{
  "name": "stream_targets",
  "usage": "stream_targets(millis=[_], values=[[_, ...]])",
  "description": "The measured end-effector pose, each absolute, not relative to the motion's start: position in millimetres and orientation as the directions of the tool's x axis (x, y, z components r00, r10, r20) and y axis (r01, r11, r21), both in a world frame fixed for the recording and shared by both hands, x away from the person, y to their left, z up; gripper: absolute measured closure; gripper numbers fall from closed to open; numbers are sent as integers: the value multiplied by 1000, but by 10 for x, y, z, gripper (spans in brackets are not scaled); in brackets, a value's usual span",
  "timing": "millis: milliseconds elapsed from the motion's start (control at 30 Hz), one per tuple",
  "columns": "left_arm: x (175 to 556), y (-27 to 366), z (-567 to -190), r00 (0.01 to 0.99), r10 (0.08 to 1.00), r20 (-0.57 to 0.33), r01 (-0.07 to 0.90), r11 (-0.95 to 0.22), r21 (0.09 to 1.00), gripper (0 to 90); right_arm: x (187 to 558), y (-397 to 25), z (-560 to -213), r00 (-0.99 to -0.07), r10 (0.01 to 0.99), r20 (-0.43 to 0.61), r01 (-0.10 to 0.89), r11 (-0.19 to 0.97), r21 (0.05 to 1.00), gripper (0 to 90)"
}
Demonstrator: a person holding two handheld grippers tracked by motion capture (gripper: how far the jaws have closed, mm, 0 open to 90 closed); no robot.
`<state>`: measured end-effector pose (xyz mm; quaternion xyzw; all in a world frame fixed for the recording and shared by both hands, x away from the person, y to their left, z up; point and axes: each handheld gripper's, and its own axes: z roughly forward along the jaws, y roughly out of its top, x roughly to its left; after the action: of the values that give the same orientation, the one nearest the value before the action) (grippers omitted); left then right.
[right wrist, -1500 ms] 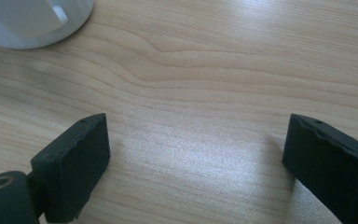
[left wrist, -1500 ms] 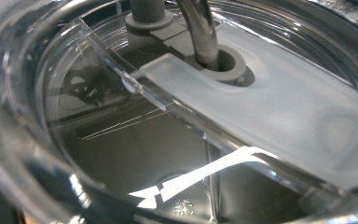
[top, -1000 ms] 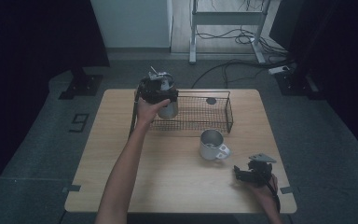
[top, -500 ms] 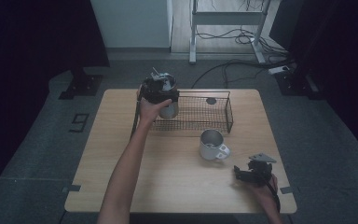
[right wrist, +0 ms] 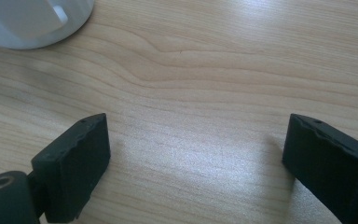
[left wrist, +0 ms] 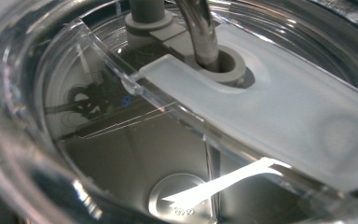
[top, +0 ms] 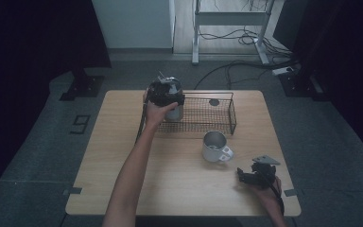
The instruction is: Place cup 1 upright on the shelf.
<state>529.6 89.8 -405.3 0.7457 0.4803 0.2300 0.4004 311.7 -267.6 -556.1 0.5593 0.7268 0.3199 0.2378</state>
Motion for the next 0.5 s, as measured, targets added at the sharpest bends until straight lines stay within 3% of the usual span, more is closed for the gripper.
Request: stream_targets(millis=[500], values=[[5343,937,-4197,411,911,-38,556,-217,803,40,3117,-2675,-5561,-260,965,13,661,169,731,70]])
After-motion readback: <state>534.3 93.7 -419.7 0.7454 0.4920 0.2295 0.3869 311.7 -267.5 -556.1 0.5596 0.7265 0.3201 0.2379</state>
